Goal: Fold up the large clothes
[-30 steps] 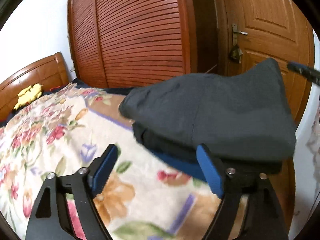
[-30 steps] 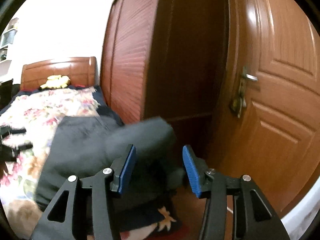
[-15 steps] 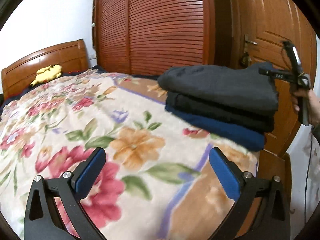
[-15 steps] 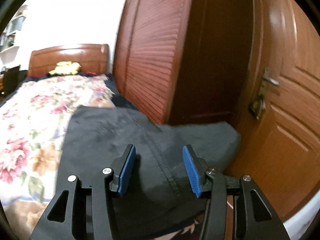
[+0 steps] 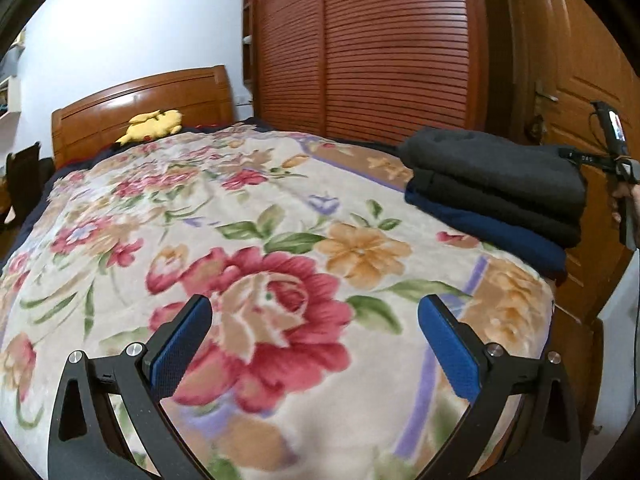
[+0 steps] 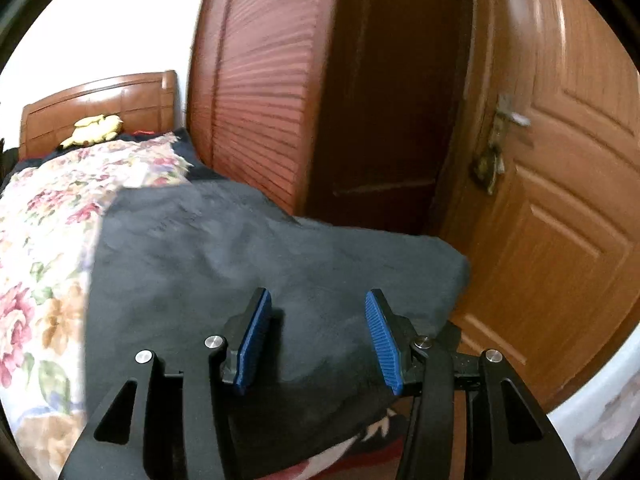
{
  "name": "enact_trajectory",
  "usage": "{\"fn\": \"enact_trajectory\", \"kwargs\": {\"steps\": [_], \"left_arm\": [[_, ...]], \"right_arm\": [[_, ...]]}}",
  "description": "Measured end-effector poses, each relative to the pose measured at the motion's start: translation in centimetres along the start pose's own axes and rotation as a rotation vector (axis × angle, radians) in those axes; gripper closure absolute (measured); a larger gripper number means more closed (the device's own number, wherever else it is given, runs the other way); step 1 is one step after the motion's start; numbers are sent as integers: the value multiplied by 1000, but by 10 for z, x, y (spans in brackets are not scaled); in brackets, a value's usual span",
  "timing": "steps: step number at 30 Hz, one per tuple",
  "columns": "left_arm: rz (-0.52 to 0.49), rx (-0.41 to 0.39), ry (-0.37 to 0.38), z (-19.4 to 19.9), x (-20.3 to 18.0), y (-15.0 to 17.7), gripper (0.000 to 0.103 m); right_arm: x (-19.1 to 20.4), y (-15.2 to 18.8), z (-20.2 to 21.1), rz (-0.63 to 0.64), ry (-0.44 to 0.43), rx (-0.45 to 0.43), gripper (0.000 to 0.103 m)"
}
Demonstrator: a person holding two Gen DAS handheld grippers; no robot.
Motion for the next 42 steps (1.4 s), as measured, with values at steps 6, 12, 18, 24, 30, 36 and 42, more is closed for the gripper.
{"fn": "enact_trajectory", "kwargs": {"steps": [6, 12, 18, 24, 30, 36, 42], "left_arm": [[20, 10, -39, 1, 28, 14, 0], [62, 9, -70, 5, 57, 26, 0], [70, 7, -122, 12, 89, 37, 0], [80, 6, -205, 19, 121, 52, 0], [101, -6, -276, 25, 148, 67, 0], [148, -33, -329, 34, 168, 79, 0], [208, -51, -373, 33, 182, 85, 0]], "right_arm": [[83, -20, 30, 87, -112, -64, 52], [181, -12, 43, 174, -290, -61, 52], [272, 10, 43, 202, -475, -11, 48], [336, 33, 49, 243, -607, 14, 36], [387, 61, 55, 268, -692, 13, 25], [405, 94, 29, 242, -746, 8, 25], [411, 108, 19, 233, -743, -68, 25]]}}
Point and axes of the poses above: each gripper's, at about its wrist camera, not at the fingertips, and z roughly against the way its jaws point, x to its left, y to its underside, the point moved 7 cm from there along -z, roughly the way its jaws point, and after that the axes turned 15 degrees about -y, right-handed, at the moved point
